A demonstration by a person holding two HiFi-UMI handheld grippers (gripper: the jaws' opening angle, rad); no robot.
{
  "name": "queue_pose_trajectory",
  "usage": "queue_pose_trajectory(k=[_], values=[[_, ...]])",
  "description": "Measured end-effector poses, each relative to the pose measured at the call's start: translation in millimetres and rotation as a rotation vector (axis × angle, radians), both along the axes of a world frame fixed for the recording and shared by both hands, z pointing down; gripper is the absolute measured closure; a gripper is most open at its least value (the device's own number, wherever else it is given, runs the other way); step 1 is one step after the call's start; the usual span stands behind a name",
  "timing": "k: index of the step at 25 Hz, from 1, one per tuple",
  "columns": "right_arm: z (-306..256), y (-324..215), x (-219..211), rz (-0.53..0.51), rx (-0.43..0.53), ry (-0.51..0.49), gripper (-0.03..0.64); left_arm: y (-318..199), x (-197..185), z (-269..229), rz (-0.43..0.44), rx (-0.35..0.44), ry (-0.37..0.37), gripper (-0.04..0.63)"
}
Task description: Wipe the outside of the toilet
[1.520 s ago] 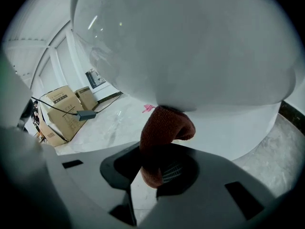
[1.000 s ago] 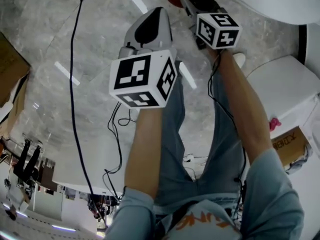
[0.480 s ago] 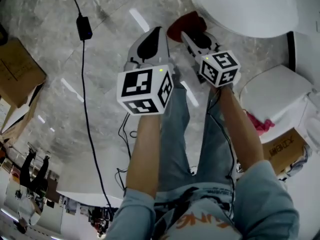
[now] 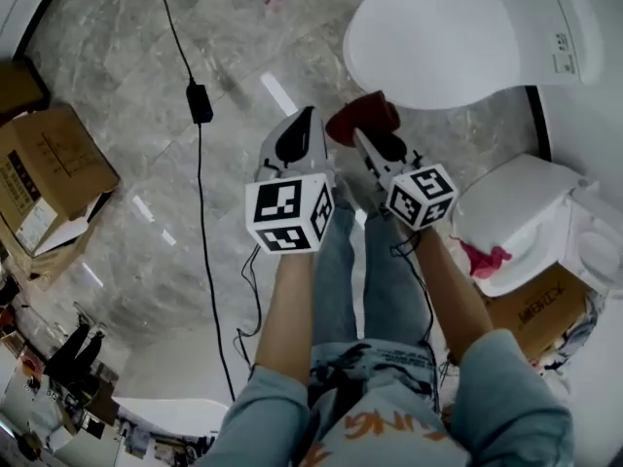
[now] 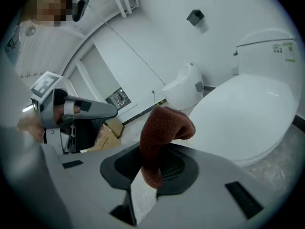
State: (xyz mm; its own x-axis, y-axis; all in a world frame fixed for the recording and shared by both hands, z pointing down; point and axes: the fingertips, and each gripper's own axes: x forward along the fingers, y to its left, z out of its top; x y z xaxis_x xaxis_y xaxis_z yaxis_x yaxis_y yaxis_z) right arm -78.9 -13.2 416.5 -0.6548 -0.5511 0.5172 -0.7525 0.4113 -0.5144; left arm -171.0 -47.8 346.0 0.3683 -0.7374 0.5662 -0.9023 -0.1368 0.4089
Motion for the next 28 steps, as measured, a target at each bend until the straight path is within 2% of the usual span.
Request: queue_pose_trajectory(k=[3, 8, 13, 17, 21, 23, 26, 28], values=[[-53, -5, 13, 0.047, 0.023, -0.042, 0.535, -2, 11, -41, -0.016, 0.021, 0.004, 0.601], [-139, -34, 46, 0.118, 0.12, -0.059, 0.535, -23, 43, -120, -0.012, 0.114, 0.022, 0.601], [-220, -40, 67, 0.172, 0.196, -0.077, 0.535, -22, 49, -204, 0.007, 0.195, -0.001, 0.601], [-294, -54, 66, 0.191, 0.314, -0.065, 0.537, -24, 38, -273, 0.0, 0.271, 0.007, 0.601], [-381, -70, 56, 0.14, 0.474, -0.009, 0.537, -35, 33, -363, 0.014, 0.432, -0.008, 0.601], [-425, -73, 50, 0.153, 0.549, 0.004, 0.538, -31, 26, -399, 0.014, 0.497, -0.01, 0.601], [-469, -65, 36, 0.229, 0.599, 0.016, 0.538, -9, 1, -425, -0.006, 0.521, -0.006, 0.601], [-493, -61, 32, 0.241, 0.639, 0.054, 0.538, -2, -9, -440, -0.016, 0.55, -0.002, 0.601]])
